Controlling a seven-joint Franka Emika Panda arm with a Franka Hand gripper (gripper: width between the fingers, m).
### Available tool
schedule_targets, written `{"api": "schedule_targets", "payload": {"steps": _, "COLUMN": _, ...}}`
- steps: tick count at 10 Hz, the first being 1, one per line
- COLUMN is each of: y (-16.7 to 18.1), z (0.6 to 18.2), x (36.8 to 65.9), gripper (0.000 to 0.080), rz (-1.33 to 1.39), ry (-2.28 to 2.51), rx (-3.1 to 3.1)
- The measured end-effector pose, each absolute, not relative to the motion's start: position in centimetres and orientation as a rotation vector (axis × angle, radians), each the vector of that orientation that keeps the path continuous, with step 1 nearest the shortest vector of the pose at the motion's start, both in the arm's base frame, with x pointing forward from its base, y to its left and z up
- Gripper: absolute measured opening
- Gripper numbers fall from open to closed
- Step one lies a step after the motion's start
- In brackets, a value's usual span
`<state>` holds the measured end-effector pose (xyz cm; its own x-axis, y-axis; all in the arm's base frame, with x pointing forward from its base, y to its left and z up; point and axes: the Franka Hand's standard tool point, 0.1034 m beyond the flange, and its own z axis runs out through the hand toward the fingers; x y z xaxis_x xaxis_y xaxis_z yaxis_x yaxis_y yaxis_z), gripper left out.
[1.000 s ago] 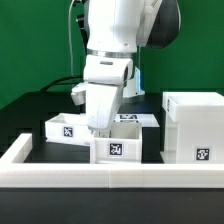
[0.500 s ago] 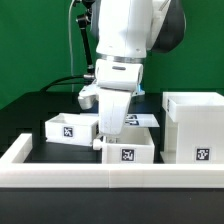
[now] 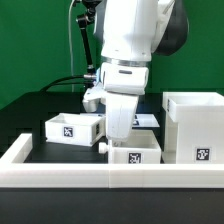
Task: Assemble drawer
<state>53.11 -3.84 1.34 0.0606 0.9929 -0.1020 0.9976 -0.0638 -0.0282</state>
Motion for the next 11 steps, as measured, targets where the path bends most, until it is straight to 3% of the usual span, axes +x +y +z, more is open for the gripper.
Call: {"api": "schedule_targets", "payload": {"steps": 11, "y": -2.4, "z": 1.3, "x": 53.3, "gripper": 0.0074, "rz": -0.134, "ry": 2.084, "rx": 2.288}}
